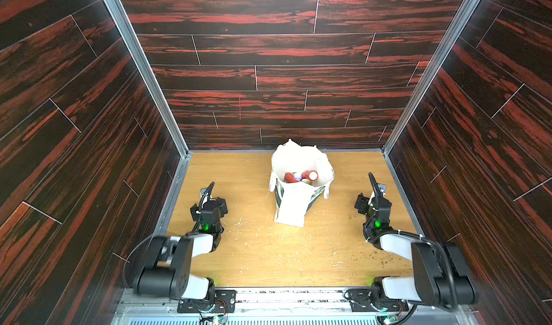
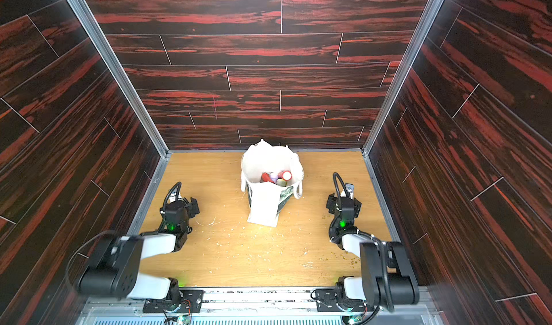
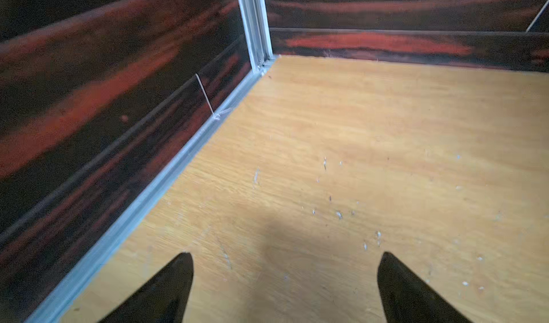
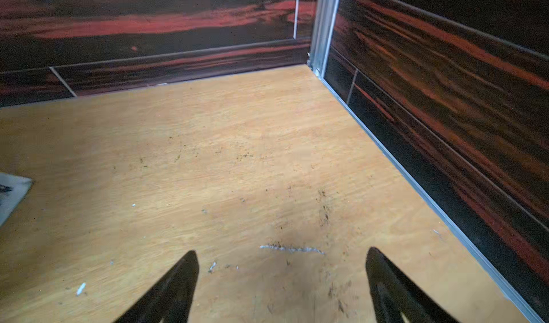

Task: Put the flashlights into the tote bags
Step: Reset both arms

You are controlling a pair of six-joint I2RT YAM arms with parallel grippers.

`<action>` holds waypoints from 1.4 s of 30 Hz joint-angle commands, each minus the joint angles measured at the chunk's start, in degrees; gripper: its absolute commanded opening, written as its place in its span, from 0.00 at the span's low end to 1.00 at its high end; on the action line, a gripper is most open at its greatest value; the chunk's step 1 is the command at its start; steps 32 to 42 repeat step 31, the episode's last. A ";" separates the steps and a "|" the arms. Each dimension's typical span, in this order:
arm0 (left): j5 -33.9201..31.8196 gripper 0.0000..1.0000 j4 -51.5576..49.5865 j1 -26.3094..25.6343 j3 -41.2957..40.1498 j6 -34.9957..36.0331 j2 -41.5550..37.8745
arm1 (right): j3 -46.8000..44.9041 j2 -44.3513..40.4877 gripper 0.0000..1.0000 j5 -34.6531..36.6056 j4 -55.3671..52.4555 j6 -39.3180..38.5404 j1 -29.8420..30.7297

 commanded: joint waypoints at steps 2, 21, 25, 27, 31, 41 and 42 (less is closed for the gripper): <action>3.61 0.99 10.56 1.09 -0.31 -0.03 2.63 | -3.04 3.57 0.89 -11.54 15.44 -1.06 -4.18; 11.79 0.99 -2.47 5.34 5.34 -1.46 1.57 | -2.08 8.63 0.99 -19.63 17.65 -1.00 -6.70; 11.86 0.99 -2.62 5.34 5.38 -1.55 1.63 | -2.07 8.61 0.99 -19.64 17.58 -0.98 -6.74; 11.90 0.99 -3.19 5.34 5.84 -1.69 1.89 | -2.06 8.60 0.99 -19.64 17.61 -1.03 -6.74; 11.83 0.99 -3.05 5.29 5.60 -1.45 1.59 | -2.04 8.68 0.99 -19.62 17.63 -0.99 -6.71; 11.83 0.99 -3.05 5.29 5.60 -1.45 1.59 | -2.04 8.68 0.99 -19.62 17.63 -0.99 -6.71; 11.83 0.99 -3.05 5.29 5.60 -1.45 1.59 | -2.04 8.68 0.99 -19.62 17.63 -0.99 -6.71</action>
